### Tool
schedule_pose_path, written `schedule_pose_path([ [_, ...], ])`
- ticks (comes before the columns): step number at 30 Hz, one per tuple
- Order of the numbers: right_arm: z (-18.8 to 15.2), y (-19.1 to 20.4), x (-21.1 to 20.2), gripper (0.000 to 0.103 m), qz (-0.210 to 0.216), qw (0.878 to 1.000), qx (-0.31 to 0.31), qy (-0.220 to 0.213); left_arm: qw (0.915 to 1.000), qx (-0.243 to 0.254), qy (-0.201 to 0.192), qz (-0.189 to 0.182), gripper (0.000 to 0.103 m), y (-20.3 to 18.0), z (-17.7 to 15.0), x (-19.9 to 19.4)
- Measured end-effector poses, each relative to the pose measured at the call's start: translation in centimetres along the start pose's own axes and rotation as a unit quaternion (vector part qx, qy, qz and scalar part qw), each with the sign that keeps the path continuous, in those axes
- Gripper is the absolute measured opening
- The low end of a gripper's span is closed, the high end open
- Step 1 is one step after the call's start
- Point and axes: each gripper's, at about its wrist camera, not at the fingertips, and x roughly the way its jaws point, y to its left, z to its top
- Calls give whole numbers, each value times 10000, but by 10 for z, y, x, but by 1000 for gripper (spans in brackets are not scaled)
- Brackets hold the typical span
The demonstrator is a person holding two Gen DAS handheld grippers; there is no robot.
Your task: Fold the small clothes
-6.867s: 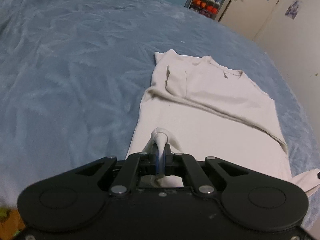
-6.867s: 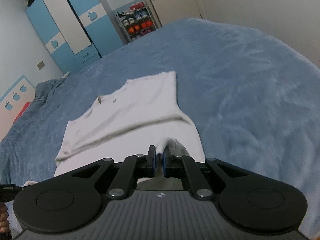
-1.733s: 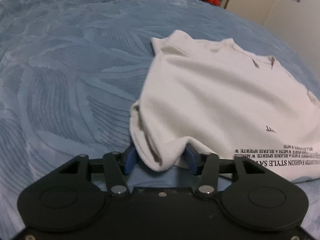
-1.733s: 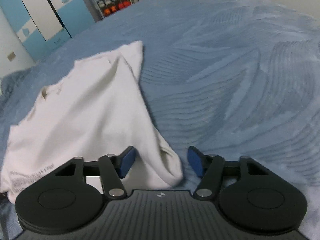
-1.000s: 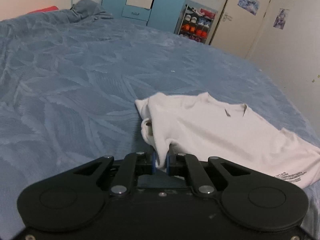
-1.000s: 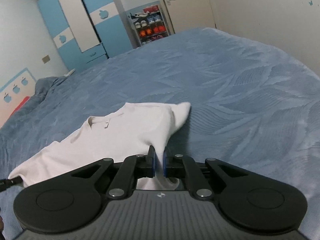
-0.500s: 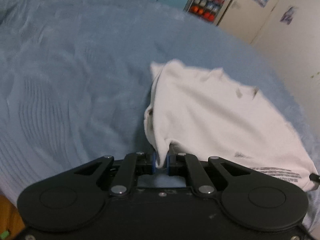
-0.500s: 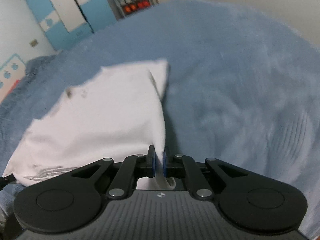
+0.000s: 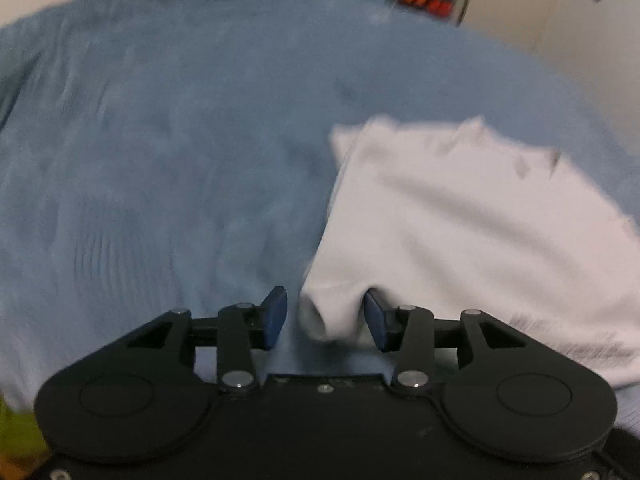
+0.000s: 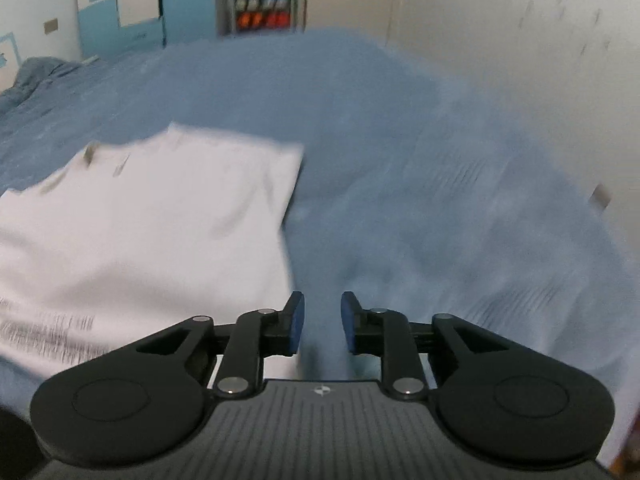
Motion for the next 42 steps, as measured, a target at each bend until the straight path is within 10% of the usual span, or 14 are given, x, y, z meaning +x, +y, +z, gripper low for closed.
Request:
schedule_pose_path([
  [3, 19, 5, -1, 57, 197, 9990, -86, -393, 9991, 188, -374, -51, 50, -8, 24, 0],
  [18, 55, 42, 113, 57, 591, 9972, 413, -200, 9987, 467, -165, -123, 51, -29, 76, 109],
  [20, 55, 38, 124, 46, 943, 9931, 692, -71, 9980, 592, -190, -127, 51, -31, 74, 114],
  [22, 53, 35, 132, 10, 1211, 9888, 870, 28, 9979, 581, -208, -170, 51, -31, 73, 118],
  [27, 45, 22, 123, 9, 1214, 9844, 1230, -319, 9984, 391, -322, -264, 4, -25, 69, 121],
  [36, 53, 25, 76, 8, 1013, 9764, 1154, -1515, 9892, 479, -1381, -60, 5, -44, 67, 69],
  [42, 36, 31, 116, 8, 750, 9837, 1107, -1199, 9920, 330, -1215, 78, 7, -35, 57, 93],
])
